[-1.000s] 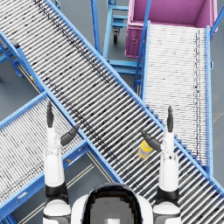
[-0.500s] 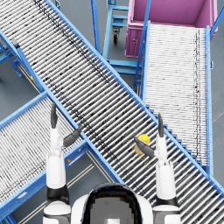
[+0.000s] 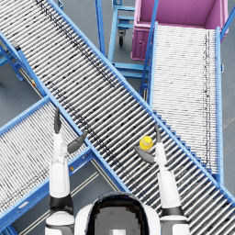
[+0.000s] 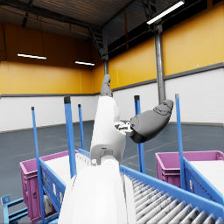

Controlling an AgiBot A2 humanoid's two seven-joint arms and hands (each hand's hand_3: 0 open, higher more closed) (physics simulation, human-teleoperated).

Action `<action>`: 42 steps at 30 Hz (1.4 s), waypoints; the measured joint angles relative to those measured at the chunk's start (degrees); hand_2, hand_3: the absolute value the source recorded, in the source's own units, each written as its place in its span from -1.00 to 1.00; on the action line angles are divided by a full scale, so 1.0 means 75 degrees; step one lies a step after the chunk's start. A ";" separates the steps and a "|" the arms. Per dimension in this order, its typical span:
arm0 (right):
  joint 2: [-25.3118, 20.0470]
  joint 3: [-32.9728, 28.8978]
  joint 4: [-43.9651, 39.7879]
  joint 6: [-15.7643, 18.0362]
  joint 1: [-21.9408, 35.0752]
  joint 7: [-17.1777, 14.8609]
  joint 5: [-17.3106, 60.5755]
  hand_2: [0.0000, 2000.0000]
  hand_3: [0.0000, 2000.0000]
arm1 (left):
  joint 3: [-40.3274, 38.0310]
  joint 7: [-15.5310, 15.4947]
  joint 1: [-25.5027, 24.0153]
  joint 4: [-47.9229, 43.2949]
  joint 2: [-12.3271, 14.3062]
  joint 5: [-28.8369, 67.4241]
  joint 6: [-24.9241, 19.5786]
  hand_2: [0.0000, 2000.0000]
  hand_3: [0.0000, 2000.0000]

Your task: Pick up the oil and place it on the left assembly line, put the cola on the right, and keep Sprite still

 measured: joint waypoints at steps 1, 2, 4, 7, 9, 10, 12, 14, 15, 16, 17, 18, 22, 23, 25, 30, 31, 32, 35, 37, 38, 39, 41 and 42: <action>-0.0030 0.0045 -0.0184 0.0000 0.0058 0.0000 0.0000 -1.00 -1.00 | -0.0001 0.0000 0.0017 0.0041 0.0006 0.0000 0.0000 -1.00 -1.00; -0.0065 0.0088 -0.0360 0.0000 0.0133 0.0000 0.0000 -1.00 -1.00 | -0.0018 0.0000 0.0030 0.0085 0.0012 0.0000 0.0000 -1.00 -1.00; -0.0145 0.0167 -0.0734 0.0000 0.0314 0.0000 0.0000 -1.00 -1.00 | -0.0027 0.0000 0.0061 0.0180 0.0023 0.0000 0.0000 -1.00 -1.00; -0.0283 0.0306 -0.1255 0.0000 0.0635 0.0000 0.0000 -1.00 -1.00 | -0.0065 0.0000 0.0107 0.0294 0.0038 0.0000 0.0000 -1.00 -1.00; -0.0369 0.0365 -0.1658 0.0000 0.0841 0.0000 -0.0001 -1.00 -1.00 | -0.0087 0.0000 0.0104 0.0333 0.0048 0.0000 0.0000 -1.00 -1.00; -0.0406 0.0400 -0.1844 0.0000 0.0926 0.0000 -0.0001 -1.00 -1.00 | -0.0101 0.0000 0.0110 0.0356 0.0053 0.0000 0.0000 -1.00 -1.00; -0.0486 0.0498 -0.2226 0.0000 0.1112 0.0000 -0.0001 -1.00 -1.00 | -0.0117 0.0000 0.0131 0.0403 0.0062 -0.0001 0.0000 -1.00 -1.00; -0.0572 0.0579 -0.2612 0.0000 0.1323 0.0000 -0.0001 -1.00 -1.00 | -0.0136 0.0000 0.0136 0.0430 0.0070 -0.0001 0.0000 -1.00 -1.00; -0.0611 0.0615 -0.2815 0.0000 0.1416 0.0000 -0.0001 -1.00 -1.00 | -0.0155 0.0000 0.0135 0.0442 0.0075 -0.0001 0.0000 -1.00 -1.00; -0.0648 0.0661 -0.3012 -0.0001 0.1503 0.0000 -0.0001 -1.00 -1.00 | -0.0178 0.0000 0.0140 0.0450 0.0080 -0.0001 0.0000 -1.00 -1.00; -0.0682 0.0721 -0.3168 0.0013 0.1581 0.0002 -0.0002 0.36 -0.67 | -0.0207 0.0000 0.0137 0.0447 0.0085 -0.0001 0.0000 -1.00 -1.00; -0.0704 0.0750 -0.3237 0.0385 0.1628 0.0013 -0.0002 1.00 -0.35 | -0.0237 0.0000 0.0140 0.0444 0.0089 -0.0001 0.0000 -1.00 -1.00; -0.0767 0.0721 -0.3369 0.0139 0.1715 -0.0007 0.0001 1.00 0.96 | -0.0280 0.0000 0.0113 0.0348 0.0110 -0.0001 0.0000 -1.00 -1.00; -0.0772 0.0699 -0.3289 0.0024 0.1705 -0.0020 0.0005 1.00 1.00 | -0.0304 0.0000 0.0086 0.0285 0.0117 -0.0001 0.0000 -1.00 -1.00; -0.0784 0.0635 -0.3106 -0.0151 0.1711 -0.0009 0.0010 1.00 1.00 | -0.0329 0.0000 0.0041 0.0171 0.0130 -0.0001 0.0000 -1.00 -1.00; -0.0865 0.0363 -0.2120 0.0954 0.1831 -0.0036 0.0005 1.00 1.00 | -0.0295 0.0000 -0.0090 -0.0098 0.0163 -0.0002 0.0000 -1.00 -1.00; -0.0890 0.0312 -0.1929 0.1200 0.1877 -0.0045 0.0004 1.00 1.00 | -0.0250 0.0000 -0.0132 -0.0164 0.0170 -0.0002 0.0000 -1.00 -1.00; -0.0915 0.0267 -0.1747 0.1377 0.1932 -0.0052 0.0004 1.00 1.00 | -0.0201 0.0000 -0.0169 -0.0212 0.0177 -0.0001 0.0000 -1.00 -1.00; -0.1039 0.0206 -0.1266 0.1673 0.2215 -0.0059 0.0003 1.00 1.00 | 0.0002 0.0000 -0.0257 -0.0279 0.0195 -0.0001 0.0000 -1.00 -1.00; -0.1183 0.0179 -0.0983 0.1775 0.2553 -0.0054 0.0004 1.00 1.00 | 0.0170 0.0000 -0.0306 -0.0227 0.0205 -0.0001 0.0000 -1.00 -1.00; -0.1269 0.0171 -0.0838 0.1807 0.2743 -0.0051 0.0003 1.00 1.00 | 0.0252 0.0000 -0.0321 -0.0181 0.0211 -0.0001 0.0000 -1.00 -1.00; -0.1081 0.0416 -0.0686 0.1767 0.2986 -0.0037 0.0000 1.00 1.00 | 0.0337 0.0000 -0.0323 -0.0139 0.0219 -0.0001 0.0000 -1.00 -1.00; -0.1260 0.0428 -0.0449 0.1811 0.3329 -0.0038 0.0003 1.00 1.00 | 0.0542 0.0000 -0.0336 -0.0031 0.0234 -0.0001 0.0000 -1.00 -1.00; -0.1284 0.0515 -0.0347 0.1835 0.3502 -0.0030 0.0001 1.00 1.00 | 0.0658 0.0000 -0.0345 0.0045 0.0241 -0.0001 0.0000 -1.00 -1.00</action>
